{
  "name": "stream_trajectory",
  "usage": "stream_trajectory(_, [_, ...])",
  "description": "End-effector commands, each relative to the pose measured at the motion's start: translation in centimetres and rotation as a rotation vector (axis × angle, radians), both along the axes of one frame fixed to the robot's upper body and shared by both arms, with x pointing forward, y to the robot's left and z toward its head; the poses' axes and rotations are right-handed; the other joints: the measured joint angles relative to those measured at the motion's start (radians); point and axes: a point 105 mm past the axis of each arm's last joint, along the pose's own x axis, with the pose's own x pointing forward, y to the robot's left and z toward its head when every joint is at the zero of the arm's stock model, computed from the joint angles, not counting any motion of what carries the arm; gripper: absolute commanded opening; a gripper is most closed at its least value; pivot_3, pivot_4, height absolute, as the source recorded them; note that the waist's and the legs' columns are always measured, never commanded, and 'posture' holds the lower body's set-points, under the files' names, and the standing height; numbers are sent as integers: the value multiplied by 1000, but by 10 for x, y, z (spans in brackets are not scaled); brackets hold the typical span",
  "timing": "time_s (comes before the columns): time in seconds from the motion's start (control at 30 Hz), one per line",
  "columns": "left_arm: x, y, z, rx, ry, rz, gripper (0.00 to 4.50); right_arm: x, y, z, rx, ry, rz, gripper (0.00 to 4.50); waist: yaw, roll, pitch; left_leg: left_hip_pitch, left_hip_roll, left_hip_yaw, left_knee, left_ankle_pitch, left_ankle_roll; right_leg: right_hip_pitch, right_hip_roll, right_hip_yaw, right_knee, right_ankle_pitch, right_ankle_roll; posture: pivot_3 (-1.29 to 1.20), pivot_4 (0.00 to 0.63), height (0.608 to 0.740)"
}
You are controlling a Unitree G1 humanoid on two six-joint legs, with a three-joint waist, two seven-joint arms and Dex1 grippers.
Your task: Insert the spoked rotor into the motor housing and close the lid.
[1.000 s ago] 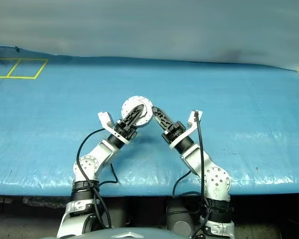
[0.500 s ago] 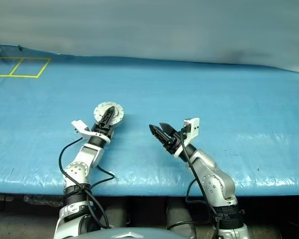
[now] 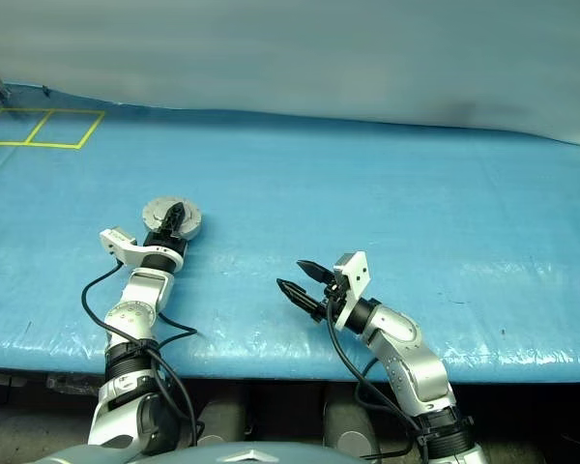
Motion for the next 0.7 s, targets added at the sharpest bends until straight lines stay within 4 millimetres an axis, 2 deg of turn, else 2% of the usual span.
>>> stream_trajectory(0.03, [7,11,17,66,-30,50,2899,1,1,10,9,-46,0,3146,0,0,0,1,0,0,0,0,0,1,0,0,0,1,-1,0,150,740])
stream_trajectory(0.13, [6,14,17,98,-17,63,3710,2,1,11,28,-32,-8,3158,-3,0,0,4,0,0,0,0,0,3,0,0,0,0,-1,0,150,740])
stream_trajectory(0.2, [4,25,15,115,14,130,4328,3,0,14,41,-31,-14,3158,-5,0,0,7,0,0,0,0,0,6,0,0,0,-1,-1,0,150,740])
stream_trajectory(0.23, [2,33,15,126,25,170,4421,3,0,14,44,-31,-17,3158,-8,0,0,9,0,0,0,0,0,8,0,0,0,-3,0,0,150,740])
stream_trajectory(0.37, [-11,62,20,155,40,313,4421,6,-3,14,35,-30,-44,3158,-15,-1,-1,14,0,1,-1,0,0,11,0,2,1,-4,-3,0,150,740])
stream_trajectory(0.5, [-32,97,29,200,43,474,4421,10,-7,12,24,-25,-57,3158,-16,-1,-1,14,0,2,-1,0,0,11,0,2,1,-4,-3,0,150,740])
stream_trajectory(0.63, [-47,116,53,286,-18,565,4421,15,-8,14,-2,-57,-88,3158,-8,-2,-1,14,0,2,-2,0,-1,10,0,2,1,-2,0,0,150,740])
stream_trajectory(0.7, [-50,118,70,348,-87,578,4421,20,-9,15,-15,-85,-122,3158,3,-3,-1,13,0,2,-2,0,-1,10,0,1,1,-3,-1,0,150,740])
